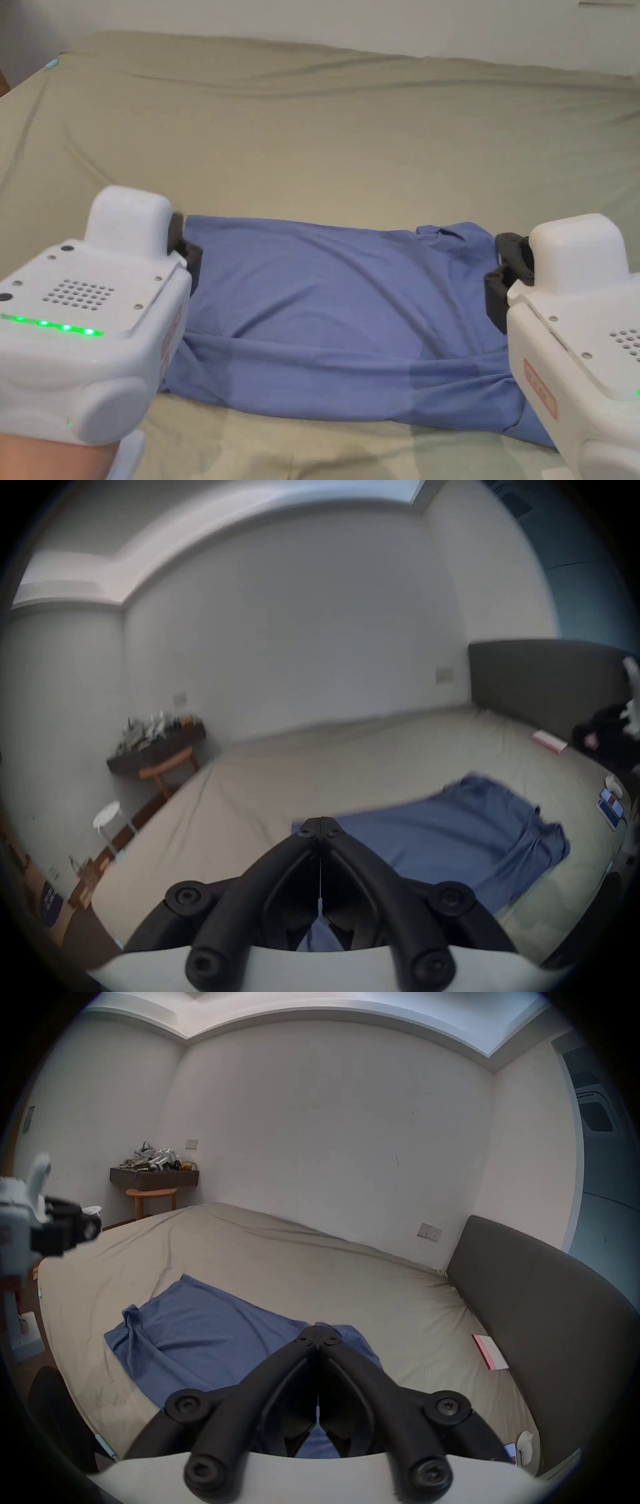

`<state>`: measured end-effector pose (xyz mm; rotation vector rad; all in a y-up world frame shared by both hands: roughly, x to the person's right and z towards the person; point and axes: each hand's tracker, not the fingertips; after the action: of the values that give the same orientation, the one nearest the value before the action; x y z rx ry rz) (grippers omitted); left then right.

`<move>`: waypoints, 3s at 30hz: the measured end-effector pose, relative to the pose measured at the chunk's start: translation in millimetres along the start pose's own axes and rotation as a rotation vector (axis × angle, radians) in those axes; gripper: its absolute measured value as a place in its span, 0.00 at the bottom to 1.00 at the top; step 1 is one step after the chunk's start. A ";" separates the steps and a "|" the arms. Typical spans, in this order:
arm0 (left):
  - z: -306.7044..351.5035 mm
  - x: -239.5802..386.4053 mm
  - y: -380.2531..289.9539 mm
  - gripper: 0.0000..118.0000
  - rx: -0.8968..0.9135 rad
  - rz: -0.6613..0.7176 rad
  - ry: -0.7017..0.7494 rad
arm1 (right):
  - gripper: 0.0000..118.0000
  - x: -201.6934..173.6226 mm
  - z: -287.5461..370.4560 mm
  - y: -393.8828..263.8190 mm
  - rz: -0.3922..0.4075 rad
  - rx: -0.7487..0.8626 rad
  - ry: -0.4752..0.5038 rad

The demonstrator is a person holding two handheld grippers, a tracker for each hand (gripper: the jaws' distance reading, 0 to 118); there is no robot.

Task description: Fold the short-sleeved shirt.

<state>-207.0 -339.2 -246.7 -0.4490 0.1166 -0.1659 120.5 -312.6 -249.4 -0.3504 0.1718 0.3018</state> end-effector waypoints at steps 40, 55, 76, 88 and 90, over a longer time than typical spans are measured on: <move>-110.4 -29.5 -139.0 0.07 -0.535 0.231 -0.017 | 0.91 101.6 -146.0 -207.3 -0.434 -0.834 -0.031; -89.3 -37.7 -107.8 0.07 -0.495 0.128 -0.028 | 0.08 98.5 -102.7 -145.2 -0.362 -0.773 0.075; -39.1 -64.7 -202.6 0.07 -0.707 0.189 -0.098 | 0.11 67.9 -40.4 -225.5 -0.423 -0.974 0.097; 4.6 -94.1 -107.2 0.90 -0.367 0.281 -0.020 | 0.89 117.6 5.9 -96.5 -0.368 -0.509 -0.038; 19.2 -87.7 -71.1 0.90 -0.217 0.262 -0.013 | 0.89 113.9 21.2 -57.1 -0.341 -0.344 -0.050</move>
<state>-299.5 -378.0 -191.6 -0.6463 0.1806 0.1080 248.3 -326.4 -236.7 -0.7024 0.0082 0.0001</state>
